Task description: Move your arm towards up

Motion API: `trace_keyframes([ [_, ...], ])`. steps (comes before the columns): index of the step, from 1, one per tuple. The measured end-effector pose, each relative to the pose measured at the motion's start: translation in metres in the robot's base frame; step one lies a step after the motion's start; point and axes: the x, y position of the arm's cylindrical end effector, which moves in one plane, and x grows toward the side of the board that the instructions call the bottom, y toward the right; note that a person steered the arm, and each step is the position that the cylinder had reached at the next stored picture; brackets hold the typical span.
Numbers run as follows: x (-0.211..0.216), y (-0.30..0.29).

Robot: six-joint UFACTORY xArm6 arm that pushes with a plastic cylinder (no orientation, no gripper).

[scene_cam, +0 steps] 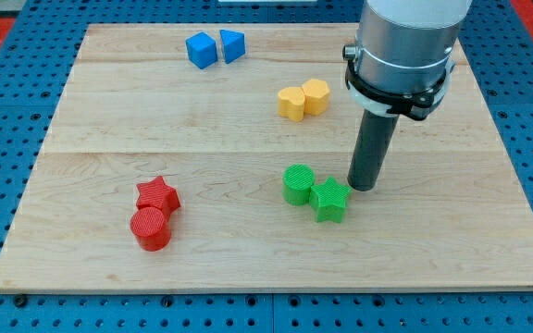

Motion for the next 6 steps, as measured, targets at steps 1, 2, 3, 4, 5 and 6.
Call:
trace_keyframes([
  [1, -0.0005, 0.0000],
  [2, -0.0005, 0.0002],
  [3, -0.0015, 0.0002],
  [4, -0.0015, 0.0002],
  [5, -0.0016, 0.0002],
  [6, -0.0016, 0.0002],
])
